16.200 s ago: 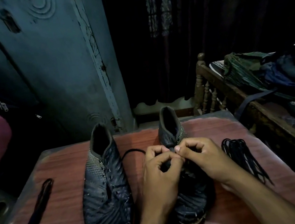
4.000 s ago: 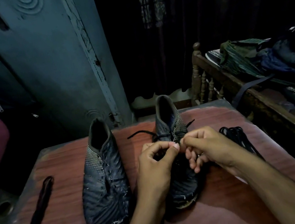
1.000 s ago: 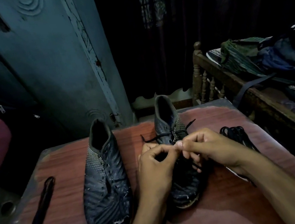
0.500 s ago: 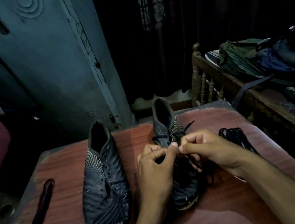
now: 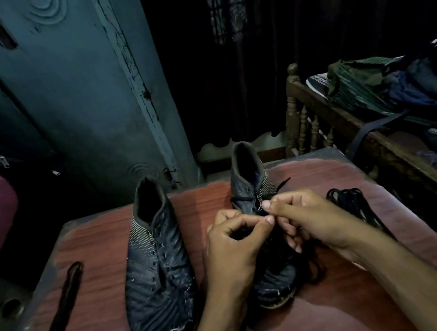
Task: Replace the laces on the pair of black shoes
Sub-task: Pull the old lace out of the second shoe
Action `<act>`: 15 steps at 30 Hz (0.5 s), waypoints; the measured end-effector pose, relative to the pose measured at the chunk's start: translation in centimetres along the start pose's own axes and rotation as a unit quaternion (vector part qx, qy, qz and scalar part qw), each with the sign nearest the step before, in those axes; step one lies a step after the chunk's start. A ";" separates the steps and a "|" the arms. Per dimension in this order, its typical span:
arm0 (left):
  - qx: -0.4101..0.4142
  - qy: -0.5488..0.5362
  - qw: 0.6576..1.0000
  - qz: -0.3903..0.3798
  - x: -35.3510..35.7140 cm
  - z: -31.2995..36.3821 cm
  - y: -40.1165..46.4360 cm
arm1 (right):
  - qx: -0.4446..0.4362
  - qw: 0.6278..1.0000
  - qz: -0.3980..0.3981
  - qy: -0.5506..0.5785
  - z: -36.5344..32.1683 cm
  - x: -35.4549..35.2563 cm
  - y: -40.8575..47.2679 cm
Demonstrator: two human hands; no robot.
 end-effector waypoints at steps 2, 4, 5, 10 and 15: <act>-0.005 -0.014 1.000 -0.017 0.1 -0.1 0.0 | -0.001 1.000 -0.003 -0.005 0.1 0.1 0.0; -0.008 -0.023 0.999 -0.034 0.2 -0.1 -0.1 | 0.002 1.000 -0.006 -0.009 0.1 0.0 0.0; -0.007 -0.023 0.999 -0.038 0.2 0.0 -0.1 | 0.003 1.000 -0.008 -0.008 0.1 0.0 -0.1; -0.024 -0.028 0.999 -0.001 -0.1 0.4 0.0 | -0.017 0.999 -0.049 -0.002 -0.2 0.0 -0.3; -0.012 0.026 1.000 -0.008 0.1 0.4 -0.1 | -0.037 0.995 -0.093 -0.006 -0.7 0.3 -0.8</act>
Point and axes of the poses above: each hand's wrist, its own y-axis towards the middle knuckle, its own x-axis out of the palm, z = x × y, the point moved 7 cm from there along y, towards the middle knuckle, and after that the axes turned 3 degrees about x, right-handed, at the moved point
